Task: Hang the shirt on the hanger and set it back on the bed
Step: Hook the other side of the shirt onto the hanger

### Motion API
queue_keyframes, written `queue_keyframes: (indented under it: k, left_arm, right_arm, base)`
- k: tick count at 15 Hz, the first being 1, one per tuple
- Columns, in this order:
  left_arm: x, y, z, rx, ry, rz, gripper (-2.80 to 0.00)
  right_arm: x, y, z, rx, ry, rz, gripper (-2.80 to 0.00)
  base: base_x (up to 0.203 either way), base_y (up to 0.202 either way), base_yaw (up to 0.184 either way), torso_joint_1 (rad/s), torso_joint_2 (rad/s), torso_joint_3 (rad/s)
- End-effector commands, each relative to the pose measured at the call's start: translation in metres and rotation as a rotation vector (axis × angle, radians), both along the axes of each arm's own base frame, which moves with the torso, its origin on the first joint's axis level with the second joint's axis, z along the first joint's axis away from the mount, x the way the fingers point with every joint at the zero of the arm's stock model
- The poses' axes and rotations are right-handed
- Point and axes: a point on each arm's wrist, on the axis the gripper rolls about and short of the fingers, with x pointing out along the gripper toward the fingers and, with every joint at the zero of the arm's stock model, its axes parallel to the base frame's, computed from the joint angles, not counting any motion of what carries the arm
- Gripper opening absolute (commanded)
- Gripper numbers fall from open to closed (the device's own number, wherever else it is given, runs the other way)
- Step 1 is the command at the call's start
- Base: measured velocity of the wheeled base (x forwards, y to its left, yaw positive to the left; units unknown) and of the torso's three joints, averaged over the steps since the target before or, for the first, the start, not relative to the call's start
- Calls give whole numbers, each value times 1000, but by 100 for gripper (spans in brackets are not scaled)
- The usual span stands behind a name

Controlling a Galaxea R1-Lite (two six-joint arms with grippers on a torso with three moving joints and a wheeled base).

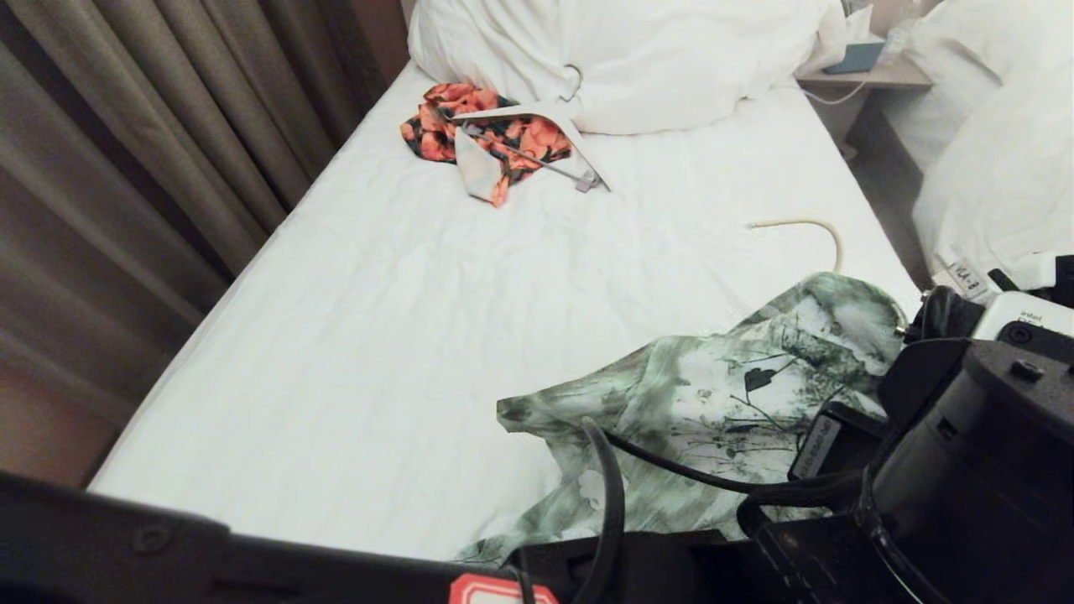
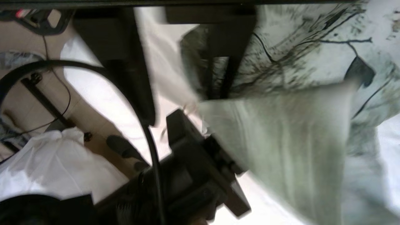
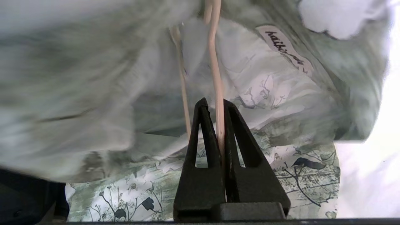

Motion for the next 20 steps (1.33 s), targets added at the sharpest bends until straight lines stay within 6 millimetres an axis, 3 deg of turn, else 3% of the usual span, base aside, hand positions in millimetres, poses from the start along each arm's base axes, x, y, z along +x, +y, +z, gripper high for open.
queue_keyframes:
  k: [1, 8, 13, 14, 20]
  left_arm:
    - [-1, 5, 0, 10, 0, 3, 0]
    - [-10, 26, -15, 111, -17, -16, 0]
    - [-14, 60, -15, 153, -14, -9, 0]
    - [-13, 67, -17, 165, -12, 0, -280]
    - [6, 128, -16, 195, -2, 112, -280]
  right_arm:
    - [-1, 0, 1, 2, -8, 7, -280]
    - [-8, 1, 3, 15, -15, 32, -280]
    - [-8, 1, 3, 15, -22, 32, -280]
    - [-7, 1, 3, 15, -18, 32, -280]
    - [-4, 2, -2, 14, 0, 38, -280]
  base:
    - [0, 0, 0, 0, 0, 0]
    - [0, 0, 0, 0, 0, 0]
    - [0, 0, 0, 0, 0, 0]
    - [0, 0, 0, 0, 0, 0]
    - [0, 0, 0, 0, 0, 0]
